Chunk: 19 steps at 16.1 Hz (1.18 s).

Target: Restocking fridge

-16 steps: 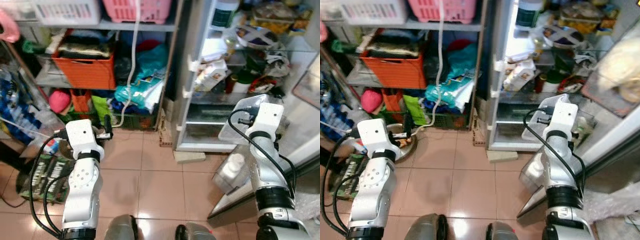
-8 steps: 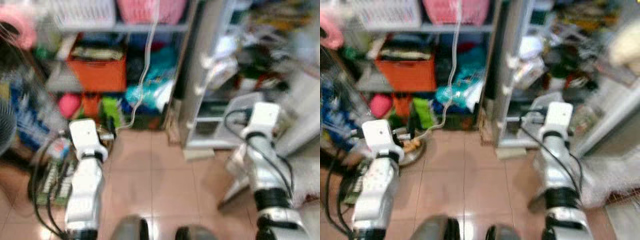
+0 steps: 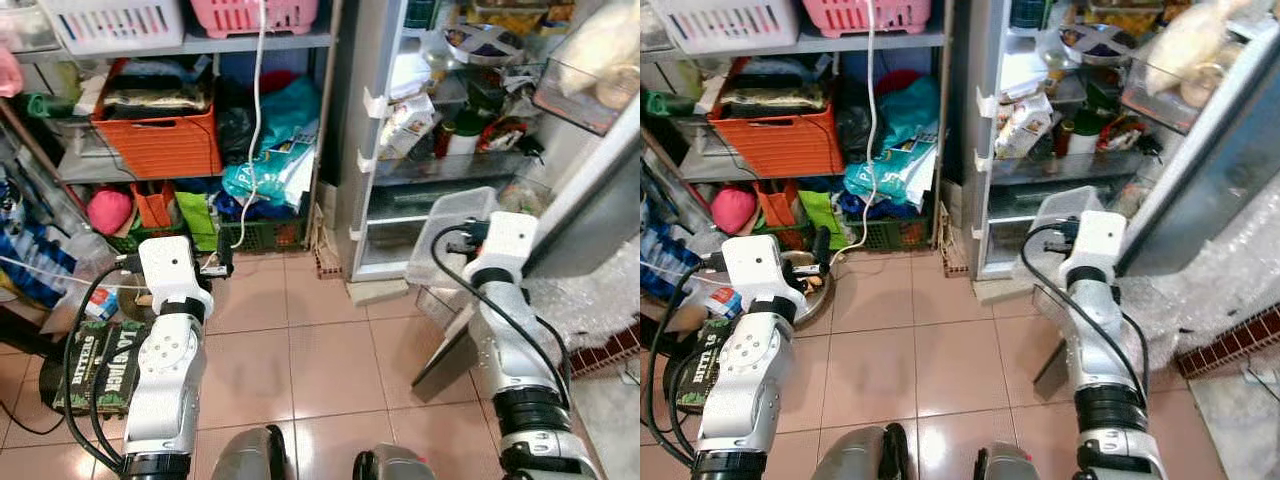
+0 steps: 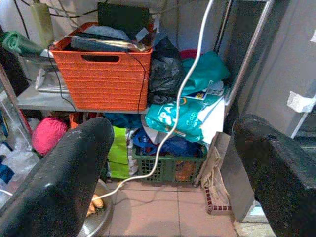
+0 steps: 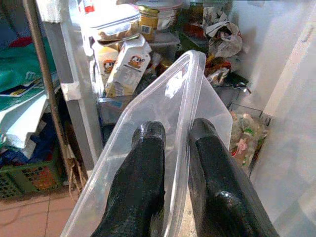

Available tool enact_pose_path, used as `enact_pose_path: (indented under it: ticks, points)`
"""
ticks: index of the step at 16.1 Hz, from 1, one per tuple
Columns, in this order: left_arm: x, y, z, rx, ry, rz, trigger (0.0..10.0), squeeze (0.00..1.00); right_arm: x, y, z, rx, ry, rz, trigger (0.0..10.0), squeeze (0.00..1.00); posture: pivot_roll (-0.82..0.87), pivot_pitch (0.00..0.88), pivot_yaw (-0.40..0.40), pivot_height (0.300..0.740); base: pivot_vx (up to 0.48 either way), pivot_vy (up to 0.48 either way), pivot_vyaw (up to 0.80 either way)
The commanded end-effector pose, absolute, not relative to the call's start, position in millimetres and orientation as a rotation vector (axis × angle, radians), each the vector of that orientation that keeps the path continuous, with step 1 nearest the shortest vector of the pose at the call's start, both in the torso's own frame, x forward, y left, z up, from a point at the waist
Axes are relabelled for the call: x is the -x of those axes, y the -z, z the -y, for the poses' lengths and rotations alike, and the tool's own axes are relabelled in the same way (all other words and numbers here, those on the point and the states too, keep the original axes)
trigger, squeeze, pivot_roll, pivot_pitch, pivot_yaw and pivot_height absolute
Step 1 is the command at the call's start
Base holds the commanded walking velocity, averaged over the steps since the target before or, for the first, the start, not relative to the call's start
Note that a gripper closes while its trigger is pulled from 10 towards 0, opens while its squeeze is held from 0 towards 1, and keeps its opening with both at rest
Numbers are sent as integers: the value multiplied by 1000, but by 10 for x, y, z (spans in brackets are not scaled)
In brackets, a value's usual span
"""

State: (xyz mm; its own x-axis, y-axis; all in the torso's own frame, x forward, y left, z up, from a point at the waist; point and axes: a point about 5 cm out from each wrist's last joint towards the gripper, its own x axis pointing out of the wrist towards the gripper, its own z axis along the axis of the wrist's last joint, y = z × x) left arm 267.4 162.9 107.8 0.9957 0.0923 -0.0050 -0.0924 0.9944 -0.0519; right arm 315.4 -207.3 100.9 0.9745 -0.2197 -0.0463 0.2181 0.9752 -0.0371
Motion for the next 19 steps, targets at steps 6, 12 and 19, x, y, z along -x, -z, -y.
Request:
enact_pose_path:
  ticks: [6, 12, 19]
  points:
    - [-2681, -1081, -1672, 33, -94, -1, 10000, 0, -3219, -1130, 2290, 38, 327, -22, 10000, 0, 52, 84, -1, 740, 358, 0, -206]
    - [-2675, -1055, -1655, 41, -100, -19, 10000, 0, -3227, -1155, 2325, 57, 339, -9, 10000, 0, 49, 90, 0, 740, 361, -312, 0]
    - [-2676, -1030, -1661, 41, -102, -35, 10000, 0, -3248, -1162, 1977, -36, 73, 23, 10000, 0, 49, 93, 1, 740, 338, -337, 0]
